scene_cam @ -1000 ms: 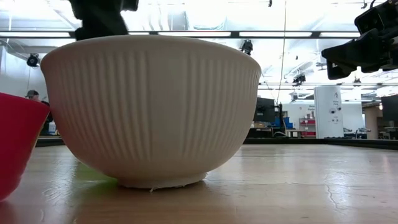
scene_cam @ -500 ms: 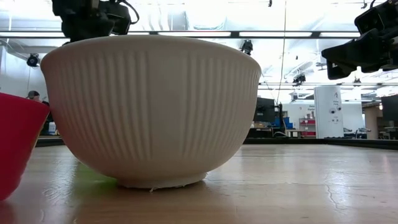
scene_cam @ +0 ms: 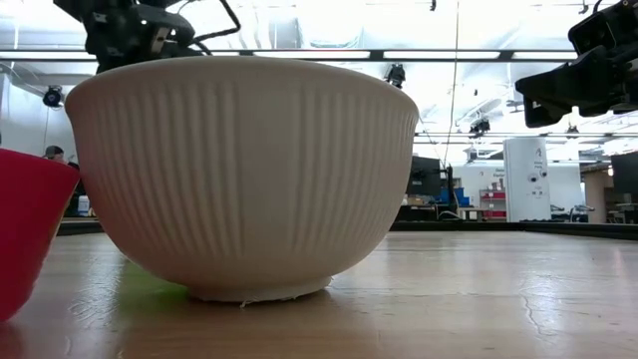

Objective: Nest bowls inside each other
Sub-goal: Stack the top green bowl on top of the green bowl

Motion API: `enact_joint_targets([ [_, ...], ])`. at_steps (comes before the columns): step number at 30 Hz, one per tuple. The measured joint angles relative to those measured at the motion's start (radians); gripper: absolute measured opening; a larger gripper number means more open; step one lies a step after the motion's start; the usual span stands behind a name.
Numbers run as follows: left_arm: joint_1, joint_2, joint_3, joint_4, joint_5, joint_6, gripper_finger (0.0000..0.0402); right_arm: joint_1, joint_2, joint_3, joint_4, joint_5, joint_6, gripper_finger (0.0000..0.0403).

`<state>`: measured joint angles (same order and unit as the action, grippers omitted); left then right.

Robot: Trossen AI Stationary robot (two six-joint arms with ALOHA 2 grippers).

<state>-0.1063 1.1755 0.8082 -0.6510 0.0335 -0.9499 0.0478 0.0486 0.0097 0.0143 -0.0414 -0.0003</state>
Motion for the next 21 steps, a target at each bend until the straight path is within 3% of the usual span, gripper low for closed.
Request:
enact_joint_targets([
  [13,0.043,0.000,-0.028,-0.003,0.126,-0.183,0.0058,0.000,0.000,0.000,0.000,0.000,0.000,0.0009],
  [21,0.059,0.001,-0.028,0.004,0.156,-0.203,0.0063,0.000,0.000,0.000,0.000,0.000,0.000,0.0009],
])
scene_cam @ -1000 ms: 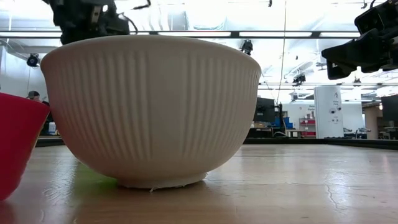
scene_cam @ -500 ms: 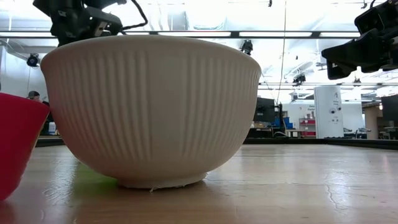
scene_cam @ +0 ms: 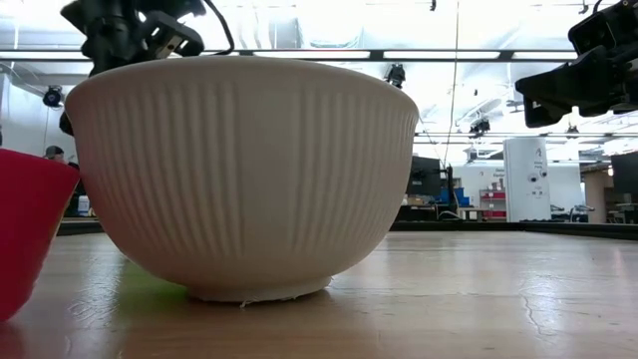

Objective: Nest bowls inside each other
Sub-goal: Stack the top green bowl on top of the green bowl

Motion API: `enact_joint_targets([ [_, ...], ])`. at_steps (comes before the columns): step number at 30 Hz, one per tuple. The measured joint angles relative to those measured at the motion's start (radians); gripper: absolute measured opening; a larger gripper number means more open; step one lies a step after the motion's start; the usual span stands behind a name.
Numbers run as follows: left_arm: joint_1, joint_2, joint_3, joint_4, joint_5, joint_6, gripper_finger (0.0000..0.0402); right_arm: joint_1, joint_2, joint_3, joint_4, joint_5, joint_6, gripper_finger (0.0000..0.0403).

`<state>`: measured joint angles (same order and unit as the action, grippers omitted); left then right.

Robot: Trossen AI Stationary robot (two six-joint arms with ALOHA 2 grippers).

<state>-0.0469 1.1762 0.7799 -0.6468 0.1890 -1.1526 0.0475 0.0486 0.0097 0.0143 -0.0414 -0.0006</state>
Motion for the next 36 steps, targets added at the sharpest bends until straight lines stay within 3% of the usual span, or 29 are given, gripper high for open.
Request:
enact_joint_targets([
  [11,0.016,0.012,-0.001,0.042,-0.014,0.028,0.0124,0.000,0.000,0.000,0.000,0.000,0.000,0.0009],
  [36,0.032,0.173,-0.079,0.220,0.087,0.005,0.0175,0.000,0.000,0.000,0.000,0.000,0.000,0.0009],
])
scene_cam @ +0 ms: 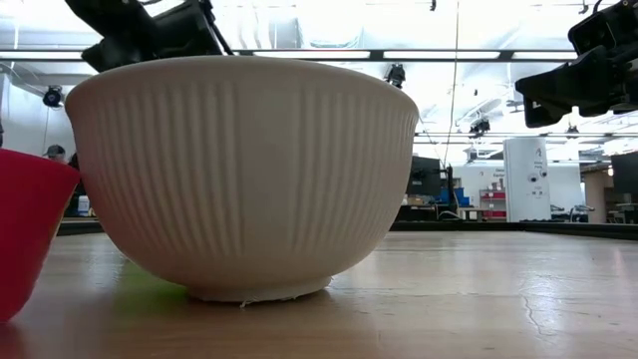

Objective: Nest bowls inside each other
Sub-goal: Stack the top green bowl on top of the green bowl

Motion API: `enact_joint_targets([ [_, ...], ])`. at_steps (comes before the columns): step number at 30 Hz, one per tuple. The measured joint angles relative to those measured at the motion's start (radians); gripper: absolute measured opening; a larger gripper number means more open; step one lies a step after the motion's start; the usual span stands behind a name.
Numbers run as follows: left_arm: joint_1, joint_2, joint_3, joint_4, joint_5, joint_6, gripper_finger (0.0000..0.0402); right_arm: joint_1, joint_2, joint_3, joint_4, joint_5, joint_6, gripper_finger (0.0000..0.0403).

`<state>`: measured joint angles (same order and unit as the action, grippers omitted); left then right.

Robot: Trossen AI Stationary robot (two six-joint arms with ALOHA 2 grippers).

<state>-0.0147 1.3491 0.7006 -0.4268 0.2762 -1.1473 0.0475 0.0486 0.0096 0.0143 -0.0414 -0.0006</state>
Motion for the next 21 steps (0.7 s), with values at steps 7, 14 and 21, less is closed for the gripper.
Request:
enact_joint_targets([
  [7,0.000,0.048,0.000,0.044,0.024,-0.002,0.0175,0.000,0.000,0.000,0.000,0.000,0.000,0.0008],
  [14,0.000,0.097,0.000,0.078,0.056,-0.002,0.0174,0.000,0.000,0.000,0.000,0.000,0.000,0.0009],
  [21,0.000,0.110,0.000,0.092,0.064,-0.002,0.0163,0.000,-0.001,0.000,0.000,0.000,0.000,0.0009],
])
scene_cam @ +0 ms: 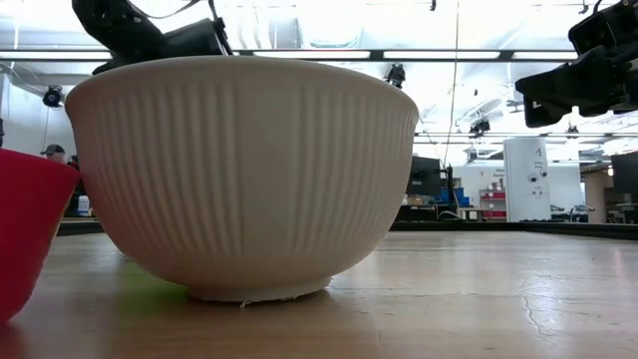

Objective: Nest bowls inside each other
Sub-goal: Stack the top green bowl on top of the green bowl

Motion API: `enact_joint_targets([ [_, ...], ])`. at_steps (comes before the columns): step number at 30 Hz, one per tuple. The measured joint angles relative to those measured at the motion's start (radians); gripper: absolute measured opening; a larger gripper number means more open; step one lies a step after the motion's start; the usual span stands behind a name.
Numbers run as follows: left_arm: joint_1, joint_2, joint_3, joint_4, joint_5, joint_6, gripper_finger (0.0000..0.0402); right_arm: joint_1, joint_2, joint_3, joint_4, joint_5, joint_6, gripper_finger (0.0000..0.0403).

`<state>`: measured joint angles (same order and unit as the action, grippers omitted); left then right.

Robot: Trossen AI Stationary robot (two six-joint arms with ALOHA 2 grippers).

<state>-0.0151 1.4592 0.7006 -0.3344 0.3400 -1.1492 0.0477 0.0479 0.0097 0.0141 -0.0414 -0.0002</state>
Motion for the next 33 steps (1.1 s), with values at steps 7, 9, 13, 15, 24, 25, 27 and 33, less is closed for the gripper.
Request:
enact_joint_targets([
  [7,0.000,0.002,0.000,0.002,-0.004,0.000,0.0139,0.000,0.001,0.000,0.000,0.000,0.000,0.0009],
  [9,0.000,0.003,0.000,0.005,-0.004,-0.001,0.0131,0.000,0.000,0.000,0.000,0.000,0.000,0.0009],
  [13,0.000,0.004,0.000,0.005,-0.004,-0.002,0.0116,0.000,0.000,0.000,0.000,0.000,0.000,0.0009],
  [15,0.000,0.004,0.000,0.005,-0.004,-0.002,0.0107,0.000,0.000,0.000,0.000,0.000,0.000,0.0009],
  [24,0.000,0.004,0.000,0.005,-0.005,-0.003,0.0051,0.000,0.000,0.000,0.000,0.000,0.000,0.0009],
  [25,0.000,0.004,0.000,0.005,-0.005,-0.003,0.0044,0.000,0.000,0.000,0.000,0.000,0.000,0.0009],
  [27,0.000,0.004,0.000,0.005,-0.006,-0.003,0.0029,0.000,0.000,0.000,0.000,0.000,0.000,0.0009],
  [33,0.000,0.004,0.000,0.005,-0.007,0.000,0.0008,0.000,0.000,0.000,0.000,0.000,0.000,0.0009],
])
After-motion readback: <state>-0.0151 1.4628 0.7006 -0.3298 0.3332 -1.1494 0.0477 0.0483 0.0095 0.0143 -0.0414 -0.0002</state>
